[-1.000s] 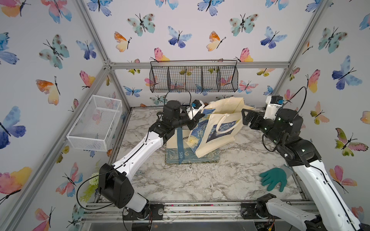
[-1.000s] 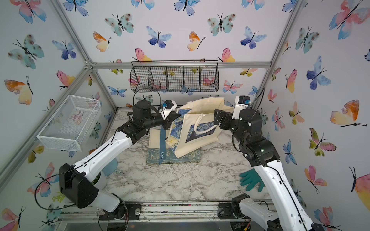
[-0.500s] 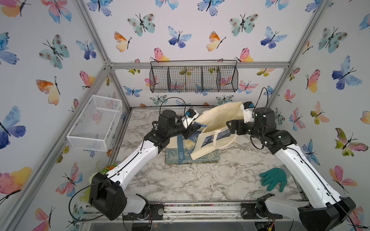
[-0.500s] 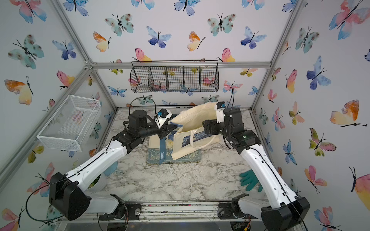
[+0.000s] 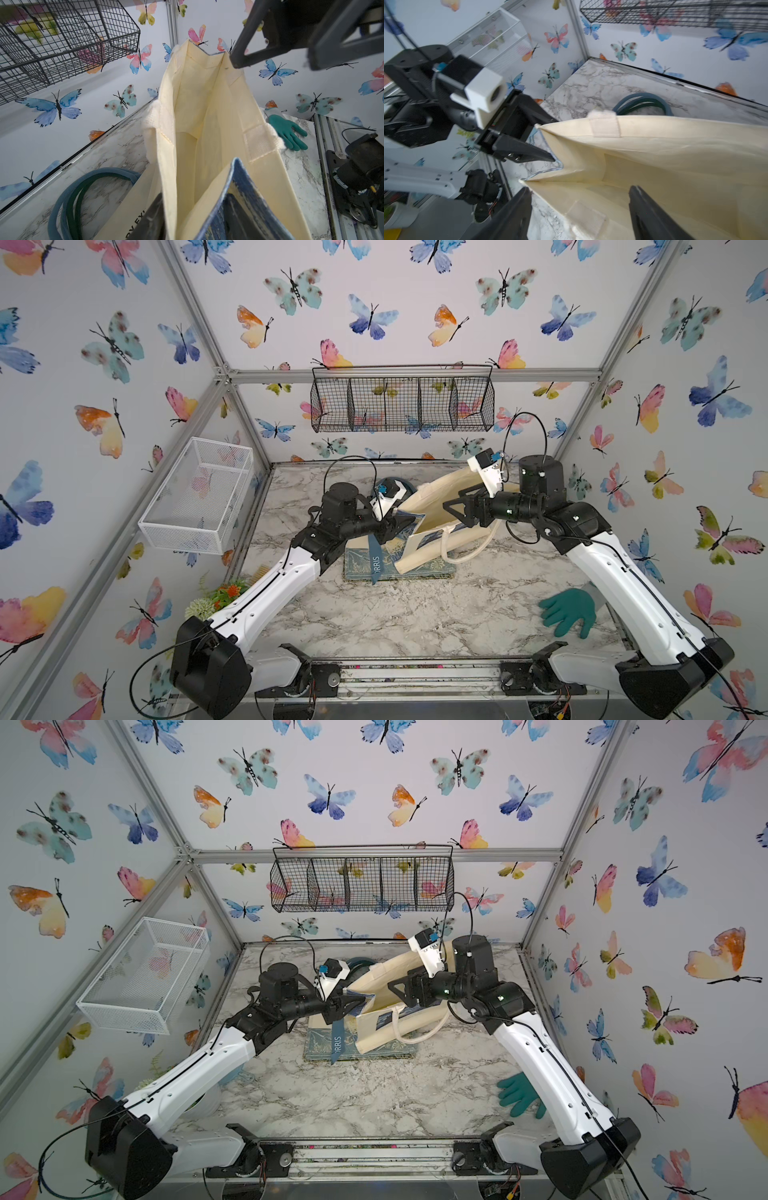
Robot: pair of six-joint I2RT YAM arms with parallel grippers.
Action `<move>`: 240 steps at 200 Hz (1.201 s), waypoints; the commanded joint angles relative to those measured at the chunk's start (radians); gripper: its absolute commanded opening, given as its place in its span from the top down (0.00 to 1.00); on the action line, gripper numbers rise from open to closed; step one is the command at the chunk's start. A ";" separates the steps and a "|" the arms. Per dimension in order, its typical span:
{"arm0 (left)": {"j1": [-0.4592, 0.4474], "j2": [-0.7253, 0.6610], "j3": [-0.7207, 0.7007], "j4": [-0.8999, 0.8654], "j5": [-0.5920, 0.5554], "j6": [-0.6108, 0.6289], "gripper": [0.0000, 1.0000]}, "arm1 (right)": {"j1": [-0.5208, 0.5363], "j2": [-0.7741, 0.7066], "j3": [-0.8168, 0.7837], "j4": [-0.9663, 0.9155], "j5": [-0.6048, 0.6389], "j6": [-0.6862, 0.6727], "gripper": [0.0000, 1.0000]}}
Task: Put away the canvas bag
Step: Place the canvas bag at the center of the board.
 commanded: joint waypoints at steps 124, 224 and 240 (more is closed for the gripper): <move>0.000 0.106 0.091 0.024 -0.193 -0.029 0.99 | 0.060 -0.050 -0.285 0.159 -0.055 -0.016 0.25; 0.000 0.091 0.106 0.034 -0.115 -0.042 0.64 | 0.060 0.095 -0.319 0.238 -0.067 0.016 0.27; 0.000 0.068 0.089 0.039 -0.060 -0.040 0.61 | 0.060 0.125 -0.286 0.226 -0.023 0.049 0.27</move>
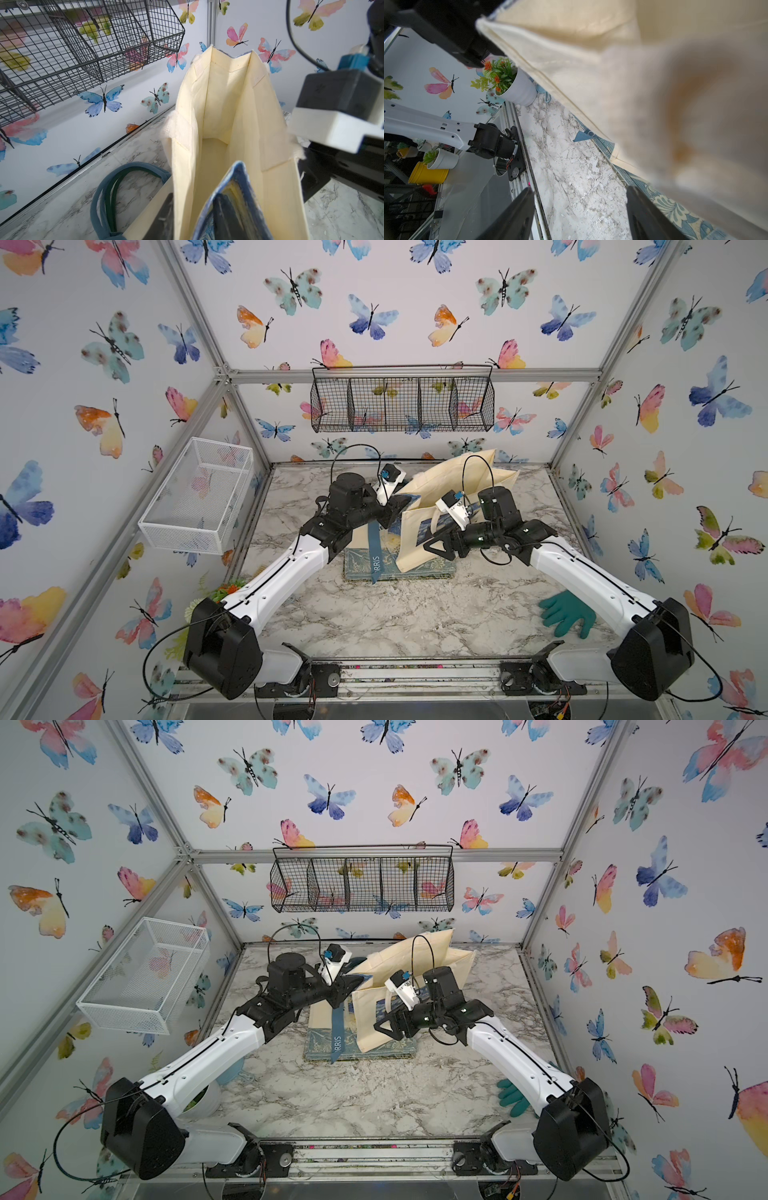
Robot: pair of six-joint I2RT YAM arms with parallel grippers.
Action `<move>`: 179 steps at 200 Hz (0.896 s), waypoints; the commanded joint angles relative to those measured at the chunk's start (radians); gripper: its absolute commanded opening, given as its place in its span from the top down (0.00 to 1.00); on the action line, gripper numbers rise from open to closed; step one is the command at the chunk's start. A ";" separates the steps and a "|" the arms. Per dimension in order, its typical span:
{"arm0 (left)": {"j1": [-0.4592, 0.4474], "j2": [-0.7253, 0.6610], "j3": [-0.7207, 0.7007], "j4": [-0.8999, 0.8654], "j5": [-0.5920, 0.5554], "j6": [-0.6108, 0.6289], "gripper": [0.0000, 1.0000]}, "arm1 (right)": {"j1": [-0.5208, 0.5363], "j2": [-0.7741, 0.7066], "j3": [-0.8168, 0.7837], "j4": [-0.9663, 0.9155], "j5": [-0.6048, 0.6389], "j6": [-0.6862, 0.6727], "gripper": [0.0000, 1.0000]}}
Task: Put away the canvas bag
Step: Place the canvas bag at the center of the board.
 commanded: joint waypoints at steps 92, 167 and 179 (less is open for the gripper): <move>0.000 -0.144 -0.073 -0.067 0.249 0.014 0.55 | 0.001 0.105 0.115 0.077 0.083 0.198 0.26; 0.000 -0.221 -0.242 -0.025 0.296 -0.009 0.69 | 0.001 0.131 0.123 0.092 0.112 0.224 0.26; 0.000 -0.224 -0.261 -0.013 0.300 -0.019 0.69 | 0.001 0.132 0.134 0.080 0.121 0.218 0.26</move>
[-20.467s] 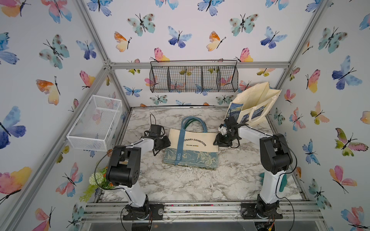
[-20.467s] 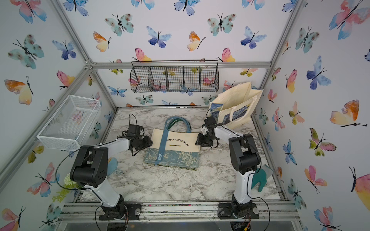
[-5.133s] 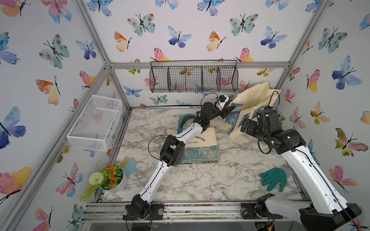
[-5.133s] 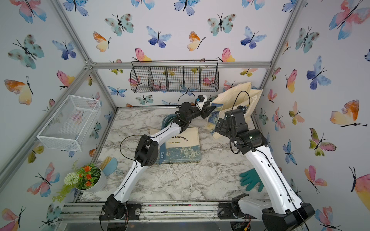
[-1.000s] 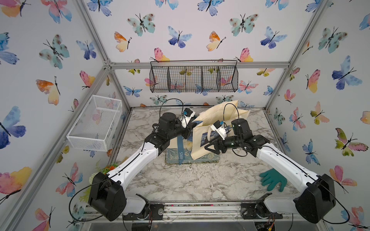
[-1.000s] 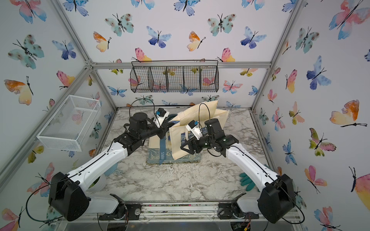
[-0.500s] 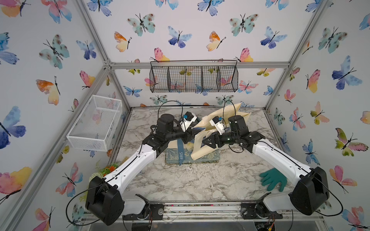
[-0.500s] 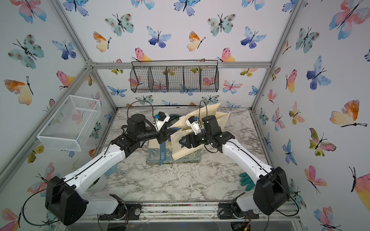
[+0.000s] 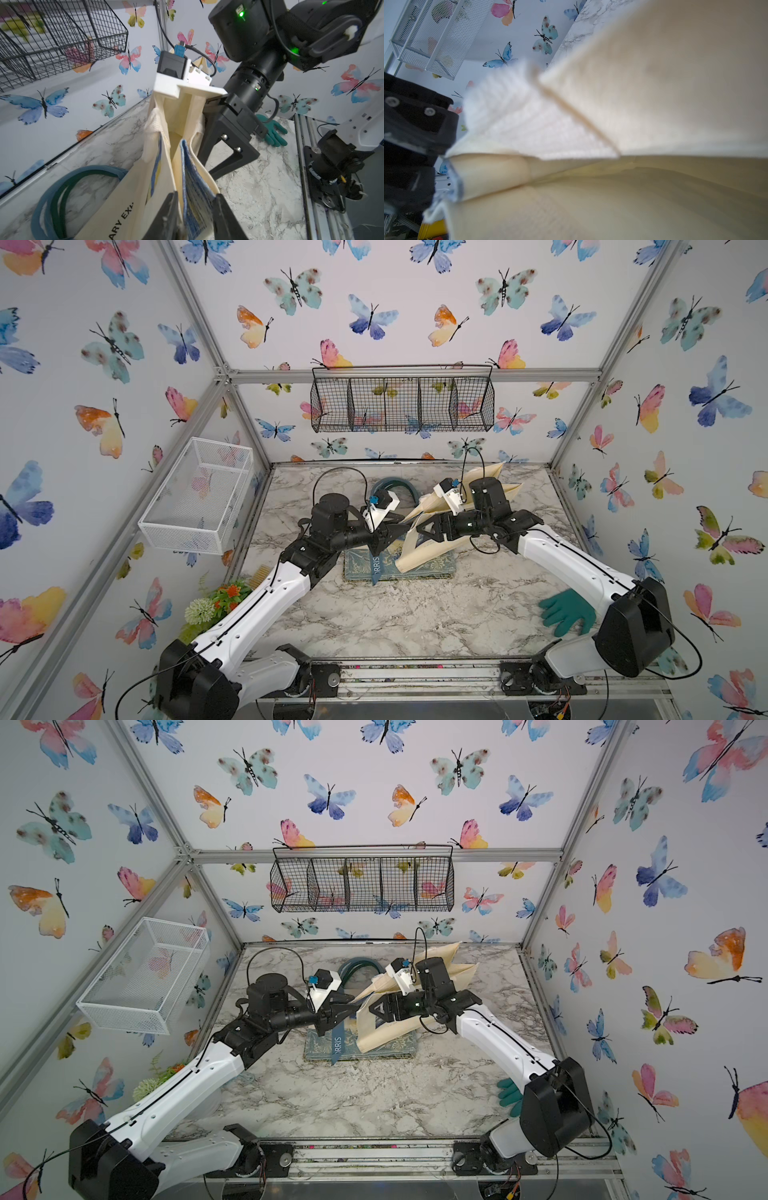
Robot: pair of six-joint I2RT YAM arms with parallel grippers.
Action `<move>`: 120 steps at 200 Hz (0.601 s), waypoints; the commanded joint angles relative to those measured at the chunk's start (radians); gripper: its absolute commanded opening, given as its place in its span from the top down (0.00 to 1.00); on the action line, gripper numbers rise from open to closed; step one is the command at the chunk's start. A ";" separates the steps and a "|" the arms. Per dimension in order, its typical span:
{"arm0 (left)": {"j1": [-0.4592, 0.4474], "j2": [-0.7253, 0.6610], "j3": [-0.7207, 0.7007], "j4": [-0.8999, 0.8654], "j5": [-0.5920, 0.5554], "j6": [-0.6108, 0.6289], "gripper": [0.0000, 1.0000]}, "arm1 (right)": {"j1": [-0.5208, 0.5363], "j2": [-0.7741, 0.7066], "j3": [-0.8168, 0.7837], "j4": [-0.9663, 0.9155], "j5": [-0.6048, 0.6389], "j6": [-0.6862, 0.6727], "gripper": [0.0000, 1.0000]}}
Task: Put away the canvas bag
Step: Pick up the canvas bag from the center of the board.
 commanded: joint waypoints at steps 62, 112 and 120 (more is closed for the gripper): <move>-0.002 0.035 -0.096 0.113 0.037 -0.070 0.64 | 0.000 0.001 0.059 -0.007 0.033 -0.005 0.26; -0.008 0.057 -0.064 0.111 0.078 -0.084 0.68 | 0.000 0.000 0.069 -0.014 0.043 -0.014 0.26; -0.007 0.050 -0.059 0.092 0.081 -0.074 0.68 | 0.001 0.002 0.070 -0.013 0.048 -0.014 0.26</move>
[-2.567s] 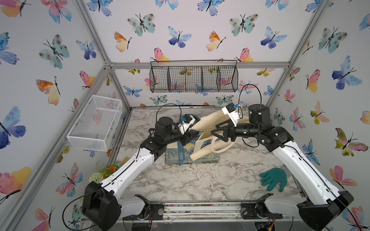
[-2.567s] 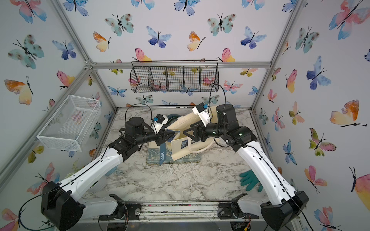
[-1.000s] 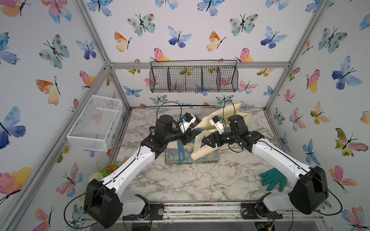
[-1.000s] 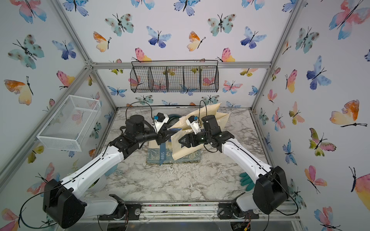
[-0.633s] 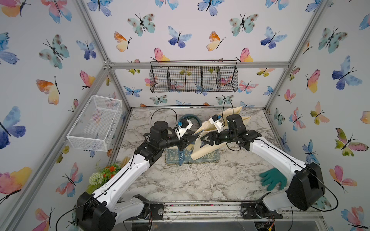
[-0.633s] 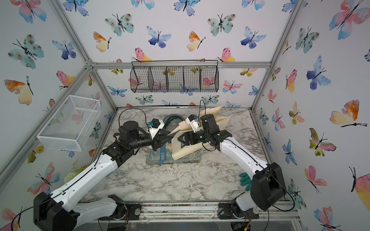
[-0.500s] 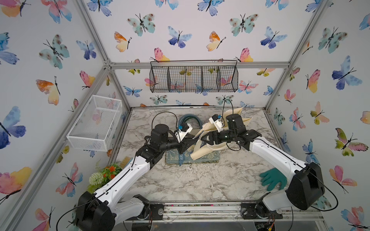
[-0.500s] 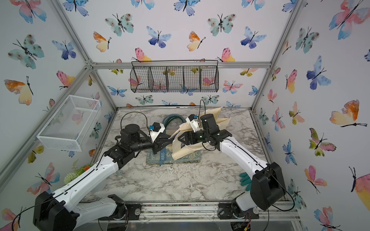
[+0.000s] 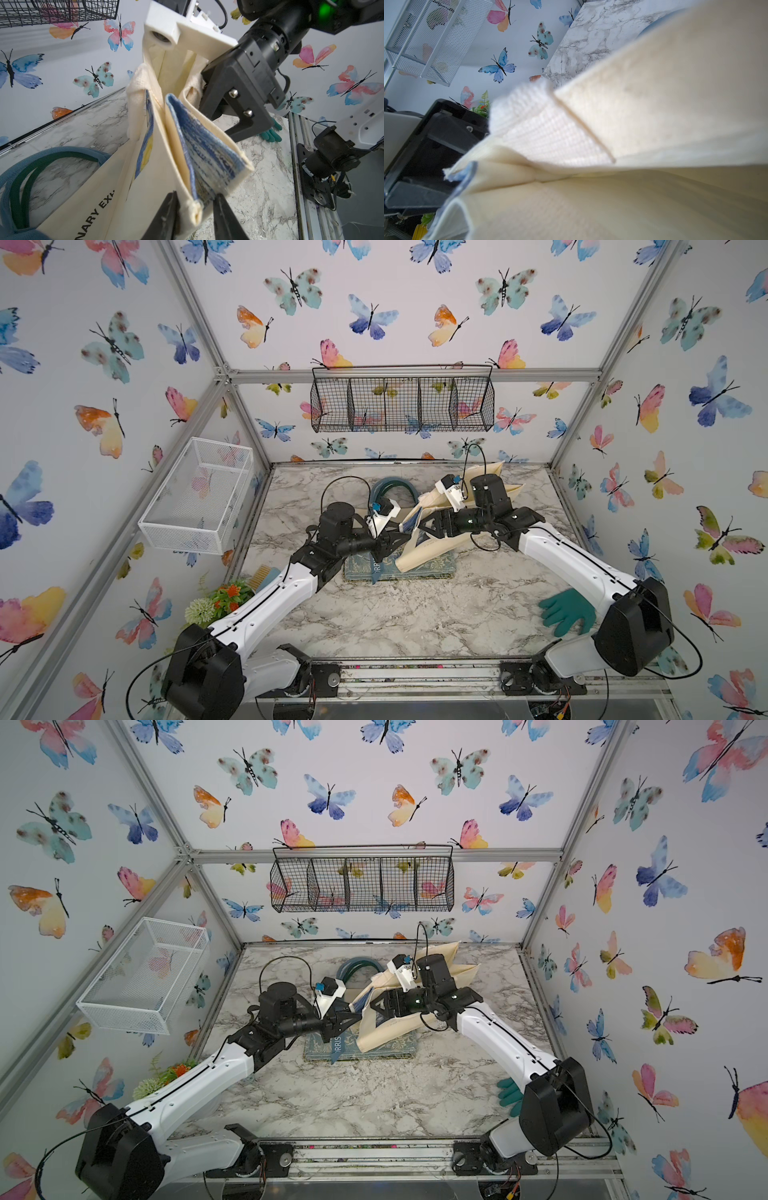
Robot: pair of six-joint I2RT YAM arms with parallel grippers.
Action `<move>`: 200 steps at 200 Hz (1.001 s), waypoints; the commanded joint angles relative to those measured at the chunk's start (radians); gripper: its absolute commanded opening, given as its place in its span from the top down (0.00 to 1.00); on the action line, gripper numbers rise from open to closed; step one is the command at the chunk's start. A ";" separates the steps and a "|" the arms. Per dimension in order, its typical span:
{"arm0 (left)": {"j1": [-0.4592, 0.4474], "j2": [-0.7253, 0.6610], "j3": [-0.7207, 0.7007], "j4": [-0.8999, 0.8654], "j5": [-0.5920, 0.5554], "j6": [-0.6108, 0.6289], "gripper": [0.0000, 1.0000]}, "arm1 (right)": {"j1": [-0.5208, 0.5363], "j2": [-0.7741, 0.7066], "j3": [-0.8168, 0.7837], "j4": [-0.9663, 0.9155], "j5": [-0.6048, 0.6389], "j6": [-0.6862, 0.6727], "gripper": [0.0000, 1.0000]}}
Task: Put away the canvas bag
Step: Pick up the canvas bag from the center of the board.
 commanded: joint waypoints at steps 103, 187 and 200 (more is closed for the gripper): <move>-0.026 0.005 -0.010 -0.009 0.122 -0.001 0.57 | 0.002 0.006 0.064 0.005 0.015 0.002 0.26; -0.029 0.107 0.043 0.047 -0.042 -0.016 0.57 | 0.103 0.055 0.123 -0.039 -0.014 -0.043 0.27; -0.029 0.116 0.047 0.048 -0.047 -0.015 0.57 | 0.107 0.058 0.126 -0.037 -0.012 -0.041 0.27</move>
